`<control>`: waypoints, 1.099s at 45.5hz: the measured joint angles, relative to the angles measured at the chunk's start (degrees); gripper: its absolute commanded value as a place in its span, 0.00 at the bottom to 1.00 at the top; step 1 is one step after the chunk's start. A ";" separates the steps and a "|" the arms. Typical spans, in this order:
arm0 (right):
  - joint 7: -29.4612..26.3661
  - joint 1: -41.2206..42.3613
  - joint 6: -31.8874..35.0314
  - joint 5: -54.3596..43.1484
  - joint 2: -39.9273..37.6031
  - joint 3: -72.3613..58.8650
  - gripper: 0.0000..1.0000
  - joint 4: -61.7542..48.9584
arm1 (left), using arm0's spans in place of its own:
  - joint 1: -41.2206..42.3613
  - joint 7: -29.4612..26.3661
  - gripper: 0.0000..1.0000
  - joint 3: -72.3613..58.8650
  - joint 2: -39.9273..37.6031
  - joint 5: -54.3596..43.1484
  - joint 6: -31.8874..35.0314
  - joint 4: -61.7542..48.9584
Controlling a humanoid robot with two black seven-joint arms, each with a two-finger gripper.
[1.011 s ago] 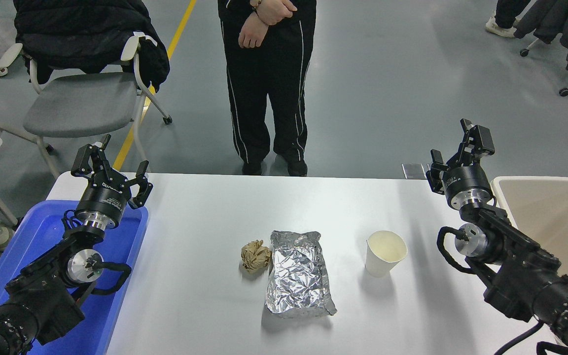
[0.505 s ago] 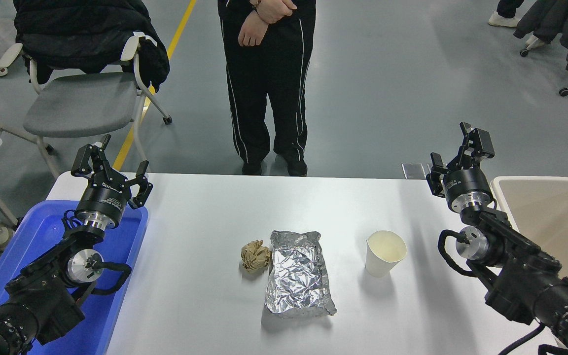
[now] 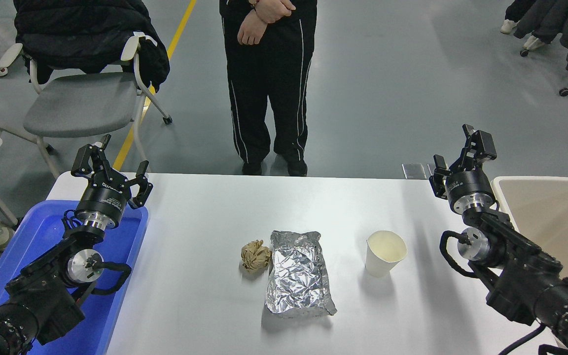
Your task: Dispose of the paper cup in the dustbin
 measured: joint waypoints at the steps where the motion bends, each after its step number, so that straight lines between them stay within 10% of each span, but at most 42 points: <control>1: -0.07 0.02 0.01 0.00 -0.02 0.00 1.00 -0.02 | 0.00 0.00 1.00 0.00 0.00 0.00 0.00 0.00; 23: -1.53 3.17 -0.08 -0.53 -2.73 -5.72 1.00 -0.20 | 0.00 0.00 1.00 0.00 0.00 0.00 0.00 0.00; 50: -13.13 31.29 7.98 -1.24 -9.66 -61.95 1.00 0.43 | 0.00 0.01 1.00 0.00 0.00 0.00 0.00 0.00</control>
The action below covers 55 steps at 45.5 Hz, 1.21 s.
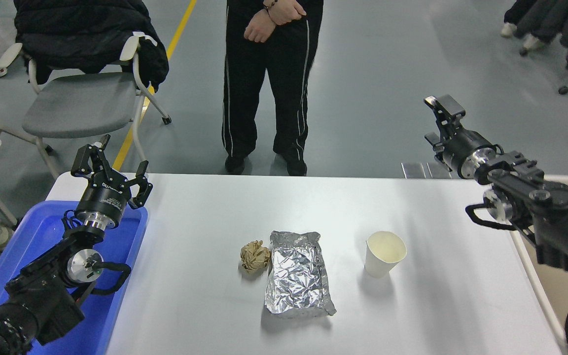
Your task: Dispose of the paper cup in the dustbin
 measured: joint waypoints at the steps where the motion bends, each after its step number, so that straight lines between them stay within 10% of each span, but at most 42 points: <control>1: -0.16 1.23 0.76 -0.16 -0.02 -1.88 0.99 0.03 | 0.00 0.00 1.00 0.00 0.00 0.01 0.00 0.00; 22: -1.33 16.78 15.95 -22.26 5.98 -21.66 1.00 0.38 | 0.00 0.00 1.00 0.00 0.00 0.01 0.00 0.00; 55: -1.02 17.02 21.95 -40.04 15.63 -26.31 0.99 9.57 | 0.01 0.00 1.00 0.00 0.00 0.00 0.00 0.00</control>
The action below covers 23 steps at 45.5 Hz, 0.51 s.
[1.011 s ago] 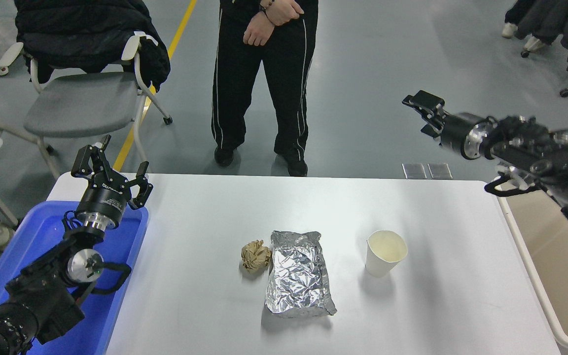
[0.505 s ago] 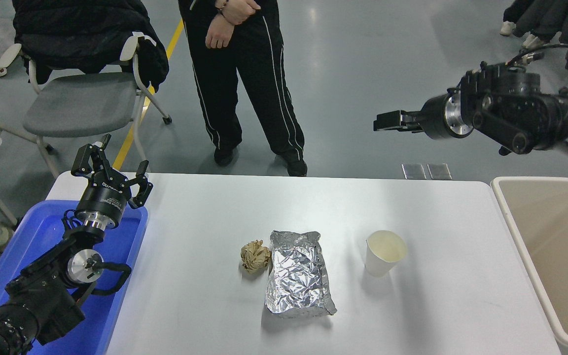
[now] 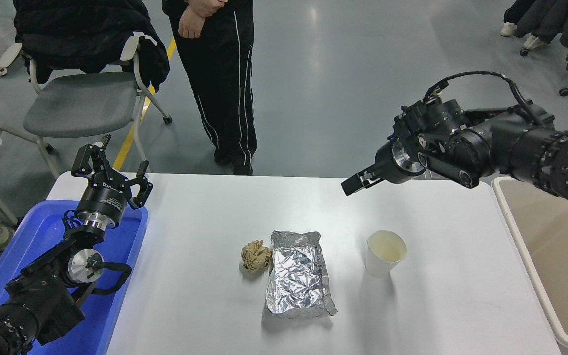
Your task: Dispose of the paper cup in the dustbin
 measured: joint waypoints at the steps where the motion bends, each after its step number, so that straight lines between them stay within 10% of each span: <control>1: -0.01 0.10 0.08 -0.29 -0.25 -0.05 1.00 0.76 | 0.00 0.00 1.00 0.00 0.00 0.00 0.00 0.00; 23: 0.04 -1.52 0.22 -4.49 -5.62 -0.35 0.99 6.65 | 0.00 0.00 1.00 0.00 0.00 0.00 0.00 0.00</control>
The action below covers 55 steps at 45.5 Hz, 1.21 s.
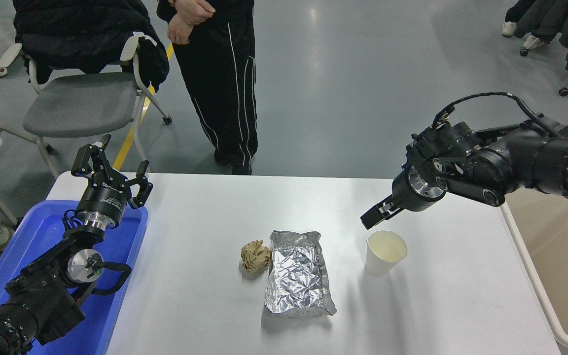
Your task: Dispose of the paper cup in the dustbin
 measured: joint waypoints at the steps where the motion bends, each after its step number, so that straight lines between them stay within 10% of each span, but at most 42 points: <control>1: 0.00 -0.26 -0.02 -0.10 -0.11 0.00 0.99 0.02 | 0.00 0.00 1.00 0.00 0.00 -0.01 0.00 0.00; 29: 0.01 -8.82 -5.60 -1.09 -1.07 0.22 0.80 -4.05 | 0.00 0.00 1.00 0.00 0.00 0.00 0.00 0.00; 33: 0.01 -9.79 -6.66 -1.11 -1.07 0.22 0.58 -4.40 | 0.00 0.00 1.00 0.00 0.00 0.00 0.00 0.00; 37: 0.03 -10.56 -7.59 -1.13 -1.07 0.21 0.00 -5.15 | 0.00 0.00 1.00 0.00 0.00 0.00 0.00 0.00; 55: 0.32 -11.54 -8.65 -1.58 -0.89 -0.72 0.00 -6.81 | 0.00 0.00 1.00 0.00 0.00 0.00 0.00 0.00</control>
